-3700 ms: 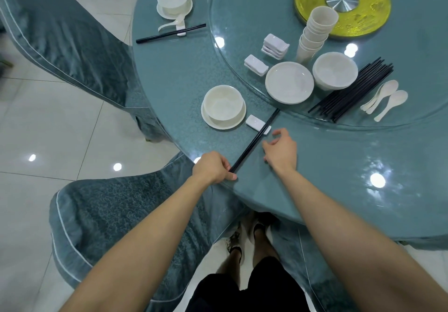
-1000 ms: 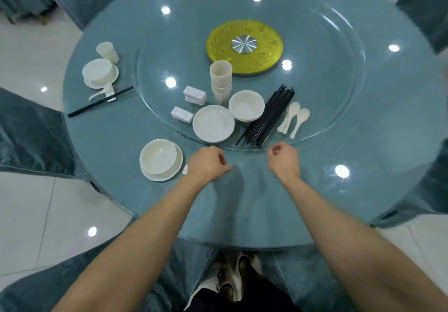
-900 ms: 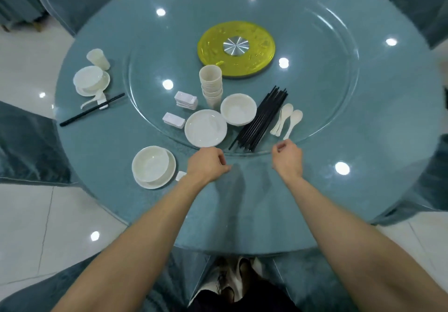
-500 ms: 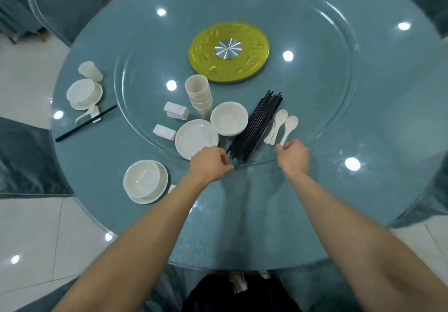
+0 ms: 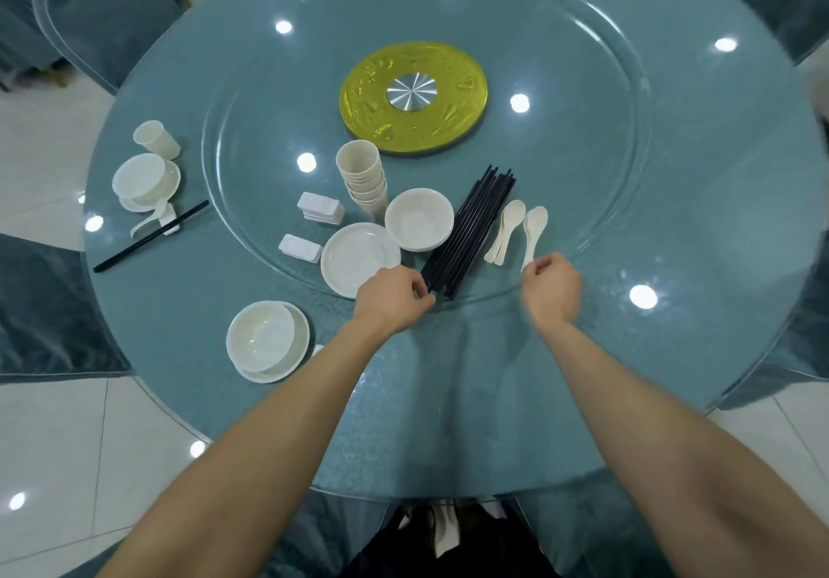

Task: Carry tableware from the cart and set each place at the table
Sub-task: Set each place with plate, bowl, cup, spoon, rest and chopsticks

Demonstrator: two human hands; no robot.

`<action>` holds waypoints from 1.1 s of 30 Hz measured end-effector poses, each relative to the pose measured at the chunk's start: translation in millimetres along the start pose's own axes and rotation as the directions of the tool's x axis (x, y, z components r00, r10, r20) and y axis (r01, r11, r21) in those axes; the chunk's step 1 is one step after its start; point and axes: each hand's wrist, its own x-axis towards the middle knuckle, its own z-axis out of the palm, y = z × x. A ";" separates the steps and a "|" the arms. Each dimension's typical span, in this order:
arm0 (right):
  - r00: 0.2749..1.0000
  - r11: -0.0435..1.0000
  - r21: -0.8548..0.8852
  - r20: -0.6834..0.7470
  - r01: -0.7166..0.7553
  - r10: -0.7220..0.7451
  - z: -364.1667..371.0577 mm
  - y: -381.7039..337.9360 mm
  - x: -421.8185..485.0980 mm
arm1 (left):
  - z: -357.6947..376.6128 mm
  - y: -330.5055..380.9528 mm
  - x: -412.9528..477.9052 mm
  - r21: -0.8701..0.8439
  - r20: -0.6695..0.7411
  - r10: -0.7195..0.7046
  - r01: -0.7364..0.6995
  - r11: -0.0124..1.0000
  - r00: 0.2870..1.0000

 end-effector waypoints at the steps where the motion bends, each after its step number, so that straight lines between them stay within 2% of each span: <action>1: 1.000 1.000 0.009 -0.018 0.012 -0.012 -1.1 -0.6 -2.0 | -0.3 0.1 -0.8 -0.026 -0.005 0.002 -0.002 1.000 1.000; 4: 0.992 0.992 0.059 -0.060 0.112 -0.108 -4.3 -3.7 -12.2 | 0.1 0.1 -1.4 -0.208 -0.003 -0.002 0.001 0.978 1.000; 8: 0.956 0.950 0.115 -0.007 0.291 -0.293 -4.0 -17.3 -38.7 | -8.6 3.9 -6.7 -0.546 -0.033 -0.015 -0.005 0.838 0.999; 13: 0.868 0.866 0.164 0.083 0.472 -0.489 14.1 -41.6 -76.4 | -19.2 -8.1 -14.8 -0.732 -0.089 -0.114 0.013 0.681 0.989; 17: 0.747 0.760 0.196 0.152 0.620 -0.648 35.9 -61.6 -110.7 | -29.3 -34.0 -28.4 -0.789 -0.082 -0.212 0.067 0.611 0.974; 24: 0.589 0.662 0.220 0.317 0.717 -0.743 77.9 -90.9 -163.1 | -36.9 -94.6 -53.8 -0.807 -0.072 -0.372 0.165 0.567 0.925; 28: 0.558 0.675 0.198 0.426 0.711 -0.712 91.1 -95.5 -178.0 | -39.7 -127.4 -68.9 -0.774 -0.124 -0.417 0.176 0.609 0.900; 33: 0.589 0.722 0.135 0.487 0.679 -0.645 99.3 -91.3 -181.4 | -27.6 -165.9 -88.7 -0.582 -0.185 -0.417 0.243 0.776 0.890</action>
